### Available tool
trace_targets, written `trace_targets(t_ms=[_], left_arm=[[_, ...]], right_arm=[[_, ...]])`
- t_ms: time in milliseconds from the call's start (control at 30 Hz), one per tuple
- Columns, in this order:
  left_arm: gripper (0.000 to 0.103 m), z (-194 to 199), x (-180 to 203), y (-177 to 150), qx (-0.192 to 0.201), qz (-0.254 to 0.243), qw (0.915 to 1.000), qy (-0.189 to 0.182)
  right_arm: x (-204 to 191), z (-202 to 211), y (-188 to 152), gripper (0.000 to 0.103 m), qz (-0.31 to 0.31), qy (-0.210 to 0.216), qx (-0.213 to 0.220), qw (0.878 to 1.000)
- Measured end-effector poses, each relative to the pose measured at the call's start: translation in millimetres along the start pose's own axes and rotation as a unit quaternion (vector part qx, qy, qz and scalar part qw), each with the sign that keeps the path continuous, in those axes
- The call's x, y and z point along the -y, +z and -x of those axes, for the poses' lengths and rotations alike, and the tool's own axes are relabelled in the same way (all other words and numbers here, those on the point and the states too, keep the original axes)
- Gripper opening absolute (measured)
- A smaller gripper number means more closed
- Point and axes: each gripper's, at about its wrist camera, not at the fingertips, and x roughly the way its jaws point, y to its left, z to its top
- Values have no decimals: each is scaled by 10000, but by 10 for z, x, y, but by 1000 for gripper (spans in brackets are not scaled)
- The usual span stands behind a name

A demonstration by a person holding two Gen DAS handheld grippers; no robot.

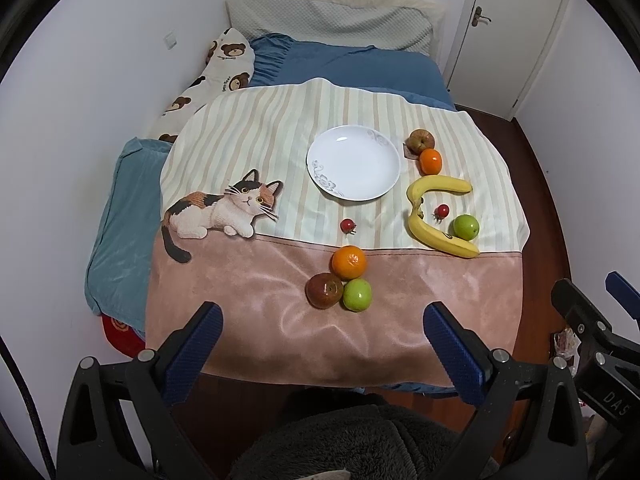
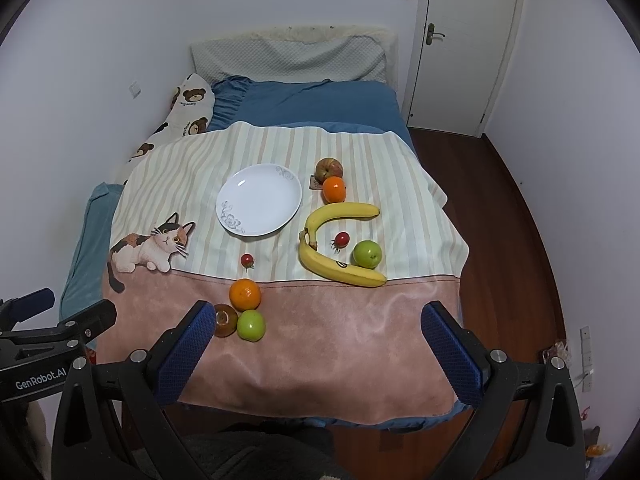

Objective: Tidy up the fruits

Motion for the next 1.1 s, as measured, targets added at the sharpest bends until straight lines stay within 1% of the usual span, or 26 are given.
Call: trace_targets(t_ms=[700, 1100], left_arm=[[103, 7, 28, 16, 10, 4, 10000, -21], [103, 68, 5, 24, 86, -1, 10000, -45]], right_arm=[[10, 27, 55, 103, -11, 31, 38, 10000], [-1, 68, 66, 103, -20, 51, 64, 10000]])
